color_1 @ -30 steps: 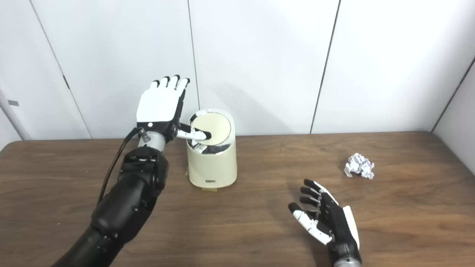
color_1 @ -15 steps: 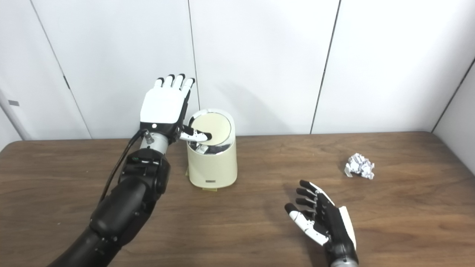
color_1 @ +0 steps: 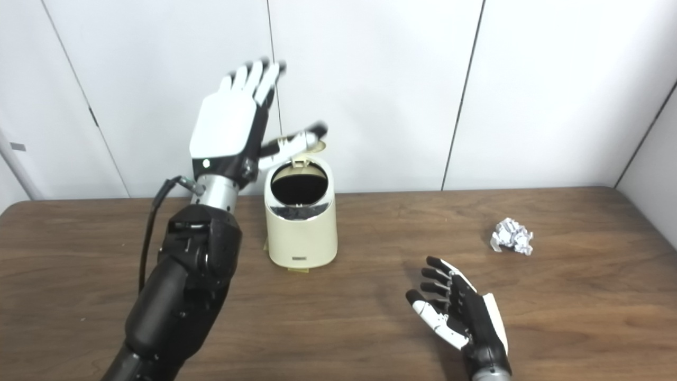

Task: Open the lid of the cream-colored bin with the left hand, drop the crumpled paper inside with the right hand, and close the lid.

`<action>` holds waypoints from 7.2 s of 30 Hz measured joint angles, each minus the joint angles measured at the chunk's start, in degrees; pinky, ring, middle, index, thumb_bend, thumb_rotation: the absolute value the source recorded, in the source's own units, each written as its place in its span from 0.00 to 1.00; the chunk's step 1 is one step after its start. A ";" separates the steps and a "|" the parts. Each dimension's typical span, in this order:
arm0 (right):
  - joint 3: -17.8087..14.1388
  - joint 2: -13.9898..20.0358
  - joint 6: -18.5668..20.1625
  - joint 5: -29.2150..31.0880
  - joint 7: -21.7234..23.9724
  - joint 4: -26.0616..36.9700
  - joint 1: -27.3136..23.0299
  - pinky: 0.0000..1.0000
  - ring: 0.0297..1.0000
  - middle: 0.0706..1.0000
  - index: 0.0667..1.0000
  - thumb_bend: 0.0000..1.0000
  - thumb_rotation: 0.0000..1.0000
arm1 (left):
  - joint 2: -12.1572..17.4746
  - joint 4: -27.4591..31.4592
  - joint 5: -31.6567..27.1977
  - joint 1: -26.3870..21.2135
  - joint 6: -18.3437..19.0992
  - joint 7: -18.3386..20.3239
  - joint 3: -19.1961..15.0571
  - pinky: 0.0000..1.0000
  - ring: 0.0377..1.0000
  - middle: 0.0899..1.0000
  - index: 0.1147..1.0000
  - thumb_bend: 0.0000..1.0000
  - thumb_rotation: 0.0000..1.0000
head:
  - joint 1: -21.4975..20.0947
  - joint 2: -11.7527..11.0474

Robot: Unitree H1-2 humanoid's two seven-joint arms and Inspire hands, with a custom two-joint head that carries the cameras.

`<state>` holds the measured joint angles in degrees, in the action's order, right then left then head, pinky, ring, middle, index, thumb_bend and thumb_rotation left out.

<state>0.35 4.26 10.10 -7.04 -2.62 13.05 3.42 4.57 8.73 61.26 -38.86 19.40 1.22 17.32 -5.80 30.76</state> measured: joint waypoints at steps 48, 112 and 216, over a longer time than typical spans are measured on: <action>-3.36 -1.35 -6.02 5.76 0.74 2.24 1.19 0.64 0.74 0.77 0.80 0.46 0.44 | 2.28 3.08 -65.79 40.86 -25.65 1.75 -22.67 0.72 0.77 0.80 0.81 0.72 0.88 | 1.14 -0.53; 6.64 31.77 11.45 -41.33 17.11 -18.17 -23.20 0.78 0.82 0.80 0.81 1.00 0.50 | 2.38 -1.25 -56.89 42.60 -27.92 0.48 -21.66 0.83 0.81 0.82 0.84 0.76 0.88 | -3.34 -0.44; 15.37 31.70 10.14 -38.55 12.15 -33.32 -33.54 0.72 0.76 0.75 0.73 0.87 0.20 | 3.19 -0.44 -55.66 43.24 -27.56 -0.16 -21.19 0.81 0.81 0.82 0.83 0.71 0.87 | -3.69 0.17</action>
<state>15.72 35.96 20.24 -45.59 9.53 -20.27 -30.13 7.76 8.28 5.60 4.38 -8.16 1.06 -3.87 -9.49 30.94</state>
